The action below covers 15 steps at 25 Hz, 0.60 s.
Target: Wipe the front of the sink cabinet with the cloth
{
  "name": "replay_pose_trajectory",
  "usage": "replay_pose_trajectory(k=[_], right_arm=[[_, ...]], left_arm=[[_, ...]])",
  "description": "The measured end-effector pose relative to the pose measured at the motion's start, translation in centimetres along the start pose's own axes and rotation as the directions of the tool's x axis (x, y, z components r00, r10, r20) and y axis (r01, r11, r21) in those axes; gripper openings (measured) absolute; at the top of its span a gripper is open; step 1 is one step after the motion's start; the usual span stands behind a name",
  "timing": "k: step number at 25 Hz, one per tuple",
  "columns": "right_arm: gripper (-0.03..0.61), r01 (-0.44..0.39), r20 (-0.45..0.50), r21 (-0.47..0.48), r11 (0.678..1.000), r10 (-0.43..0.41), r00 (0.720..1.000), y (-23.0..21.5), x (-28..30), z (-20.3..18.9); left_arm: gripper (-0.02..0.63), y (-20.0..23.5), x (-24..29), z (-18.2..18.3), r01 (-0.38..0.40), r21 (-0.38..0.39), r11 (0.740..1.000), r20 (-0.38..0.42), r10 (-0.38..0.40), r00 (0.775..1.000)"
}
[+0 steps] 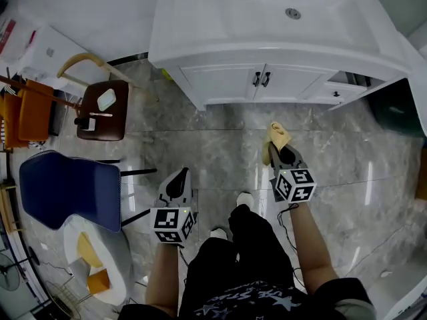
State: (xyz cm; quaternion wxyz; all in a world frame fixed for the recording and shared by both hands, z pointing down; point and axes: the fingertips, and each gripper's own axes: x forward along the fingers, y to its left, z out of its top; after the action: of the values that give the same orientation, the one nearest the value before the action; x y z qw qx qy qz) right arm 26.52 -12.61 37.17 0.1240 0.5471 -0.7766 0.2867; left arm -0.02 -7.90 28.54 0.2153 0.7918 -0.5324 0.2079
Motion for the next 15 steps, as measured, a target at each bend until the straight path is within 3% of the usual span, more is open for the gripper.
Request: replay_pose_trajectory(k=[6, 15], right_arm=[[0.063, -0.03, 0.12, -0.047, 0.998, 0.035, 0.992, -0.8, 4.1, -1.5], [0.063, -0.046, 0.29, -0.106, 0.993, 0.075, 0.954, -4.6, 10.9, -3.4]], left_arm=[[0.016, 3.0, 3.9, -4.0, 0.01, 0.08, 0.997, 0.085, -0.017, 0.996], [0.016, 6.3, 11.7, -9.0, 0.013, 0.099, 0.995, 0.227, -0.035, 0.973]])
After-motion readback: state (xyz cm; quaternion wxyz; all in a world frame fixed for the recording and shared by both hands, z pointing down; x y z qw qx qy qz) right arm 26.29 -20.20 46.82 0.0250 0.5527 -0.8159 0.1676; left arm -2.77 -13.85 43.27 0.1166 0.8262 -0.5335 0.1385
